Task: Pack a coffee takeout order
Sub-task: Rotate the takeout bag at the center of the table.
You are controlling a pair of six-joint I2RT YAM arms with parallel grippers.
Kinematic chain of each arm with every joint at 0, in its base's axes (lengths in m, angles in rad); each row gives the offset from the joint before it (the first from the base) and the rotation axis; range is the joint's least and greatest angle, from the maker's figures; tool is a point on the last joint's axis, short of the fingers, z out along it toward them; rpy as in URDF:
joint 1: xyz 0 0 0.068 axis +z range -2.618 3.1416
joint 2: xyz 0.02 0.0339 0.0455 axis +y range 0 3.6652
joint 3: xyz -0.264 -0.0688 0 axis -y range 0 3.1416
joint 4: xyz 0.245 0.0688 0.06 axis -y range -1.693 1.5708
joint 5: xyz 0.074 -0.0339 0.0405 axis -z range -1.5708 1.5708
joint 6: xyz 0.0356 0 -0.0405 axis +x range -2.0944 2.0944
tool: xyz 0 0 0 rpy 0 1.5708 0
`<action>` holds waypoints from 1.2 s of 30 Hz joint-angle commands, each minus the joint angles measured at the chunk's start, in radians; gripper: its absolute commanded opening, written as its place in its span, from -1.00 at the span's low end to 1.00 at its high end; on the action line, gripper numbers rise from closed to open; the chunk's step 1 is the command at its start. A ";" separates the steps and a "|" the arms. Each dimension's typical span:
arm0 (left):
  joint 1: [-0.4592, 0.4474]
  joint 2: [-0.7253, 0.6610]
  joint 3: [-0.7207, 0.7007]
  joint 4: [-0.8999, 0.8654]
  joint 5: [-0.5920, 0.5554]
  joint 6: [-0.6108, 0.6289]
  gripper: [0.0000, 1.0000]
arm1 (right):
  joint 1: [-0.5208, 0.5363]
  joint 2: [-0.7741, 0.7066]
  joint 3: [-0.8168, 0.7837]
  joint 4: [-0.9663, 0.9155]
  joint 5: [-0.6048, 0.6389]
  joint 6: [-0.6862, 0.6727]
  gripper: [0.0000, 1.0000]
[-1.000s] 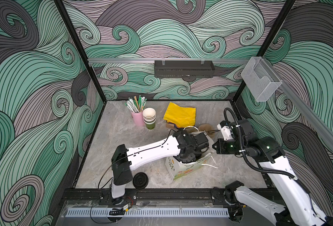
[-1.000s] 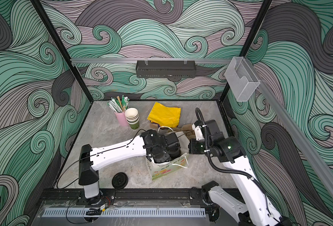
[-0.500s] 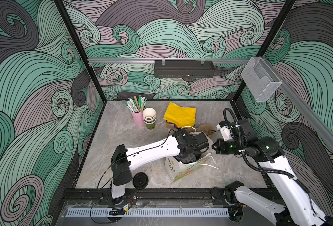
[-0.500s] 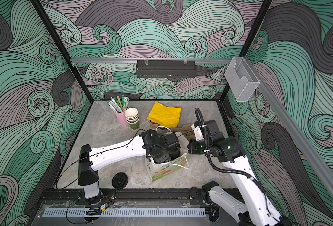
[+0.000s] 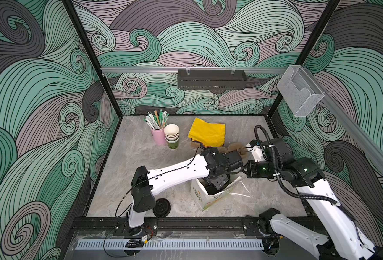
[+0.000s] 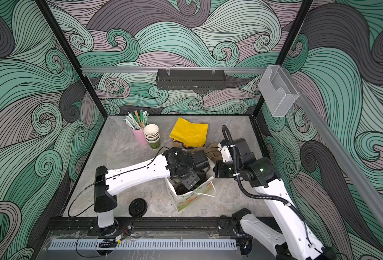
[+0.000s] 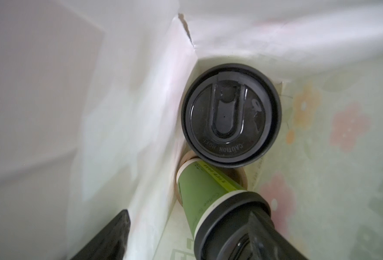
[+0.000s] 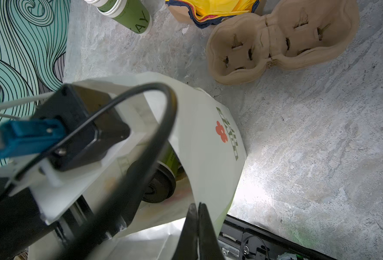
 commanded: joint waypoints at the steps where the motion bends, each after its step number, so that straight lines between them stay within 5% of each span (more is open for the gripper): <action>1: -0.009 -0.013 -0.011 0.001 -0.014 -0.008 0.69 | 0.009 -0.007 -0.009 -0.016 -0.001 -0.006 -1.00; 9: -0.036 -0.069 -0.023 0.098 0.072 0.083 0.68 | 0.010 -0.006 -0.013 -0.017 0.007 -0.008 -1.00; 24: -0.071 -0.176 -0.040 0.171 0.060 0.161 0.66 | 0.009 -0.008 -0.011 -0.021 0.024 -0.007 -1.00; 36: -0.091 -0.444 -0.212 0.515 0.189 0.201 0.55 | 0.010 -0.021 -0.016 -0.021 0.040 0.003 -1.00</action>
